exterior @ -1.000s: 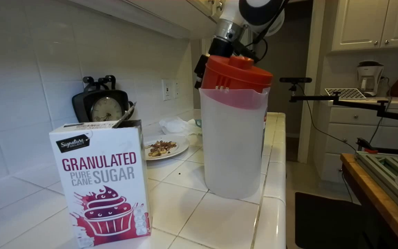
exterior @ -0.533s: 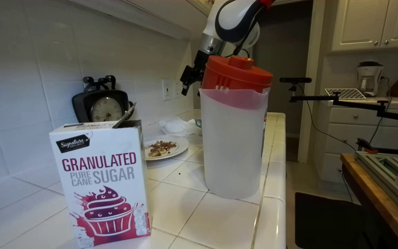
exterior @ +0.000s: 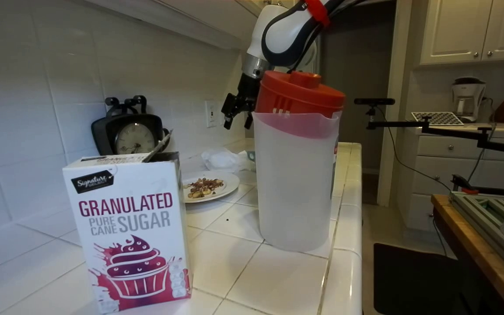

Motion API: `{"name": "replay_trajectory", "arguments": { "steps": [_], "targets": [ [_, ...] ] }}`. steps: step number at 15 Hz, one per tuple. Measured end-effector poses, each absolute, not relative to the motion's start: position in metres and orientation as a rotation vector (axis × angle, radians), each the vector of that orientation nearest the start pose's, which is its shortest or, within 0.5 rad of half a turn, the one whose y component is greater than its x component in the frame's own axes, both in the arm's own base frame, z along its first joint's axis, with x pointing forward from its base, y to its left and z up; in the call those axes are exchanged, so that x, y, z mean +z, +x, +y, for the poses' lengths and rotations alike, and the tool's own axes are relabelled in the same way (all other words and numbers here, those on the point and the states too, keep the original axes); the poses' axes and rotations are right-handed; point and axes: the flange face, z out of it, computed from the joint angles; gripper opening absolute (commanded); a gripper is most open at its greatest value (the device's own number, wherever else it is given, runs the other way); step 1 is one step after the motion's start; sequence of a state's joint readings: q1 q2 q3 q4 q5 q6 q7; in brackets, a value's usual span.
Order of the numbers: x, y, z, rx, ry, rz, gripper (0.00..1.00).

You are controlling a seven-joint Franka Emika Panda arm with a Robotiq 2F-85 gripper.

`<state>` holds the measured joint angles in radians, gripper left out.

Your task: Wipe four tiles of the counter using the serviette

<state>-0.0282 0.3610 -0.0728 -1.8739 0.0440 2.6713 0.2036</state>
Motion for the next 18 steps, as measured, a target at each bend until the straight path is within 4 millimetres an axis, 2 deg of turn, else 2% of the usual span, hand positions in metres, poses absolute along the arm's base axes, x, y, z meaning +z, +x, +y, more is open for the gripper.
{"name": "replay_trajectory", "arguments": {
  "steps": [3,7,10,18],
  "targets": [
    [0.362,0.664,-0.066,-0.664,-3.004,0.503,1.00],
    [0.339,0.672,-0.063,-0.682,-3.005,0.493,1.00],
    [0.320,0.685,-0.060,-0.689,-3.008,0.482,1.00],
    [0.287,0.727,-0.058,-0.657,-3.027,0.465,1.00]
  ]
}}
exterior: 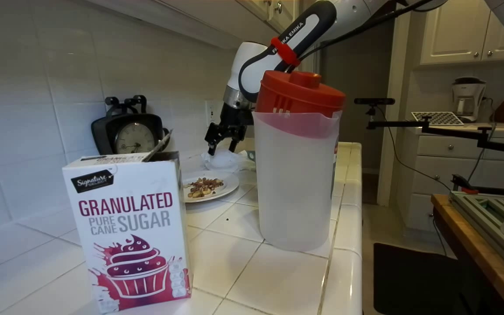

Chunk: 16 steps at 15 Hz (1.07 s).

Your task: Wipe four tiles of the counter using the serviette

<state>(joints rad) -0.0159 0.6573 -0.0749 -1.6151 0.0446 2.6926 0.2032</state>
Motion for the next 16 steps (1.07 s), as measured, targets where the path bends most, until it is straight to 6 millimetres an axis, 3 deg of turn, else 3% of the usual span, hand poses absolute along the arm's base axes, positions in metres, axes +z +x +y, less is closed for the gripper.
{"name": "replay_trajectory", "arguments": {
  "steps": [3,5,6,8,9,16],
  "targets": [
    [0.269,0.738,-0.056,-0.599,-3.046,0.457,0.98],
    [0.262,0.744,-0.053,-0.581,-3.054,0.453,0.73],
    [0.261,0.747,-0.052,-0.579,-3.057,0.453,0.95],
    [0.263,0.752,-0.051,-0.585,-3.056,0.453,0.77],
    [0.263,0.752,-0.051,-0.586,-3.056,0.454,0.74],
    [0.263,0.753,-0.051,-0.577,-3.058,0.457,0.74]
  ]
}}
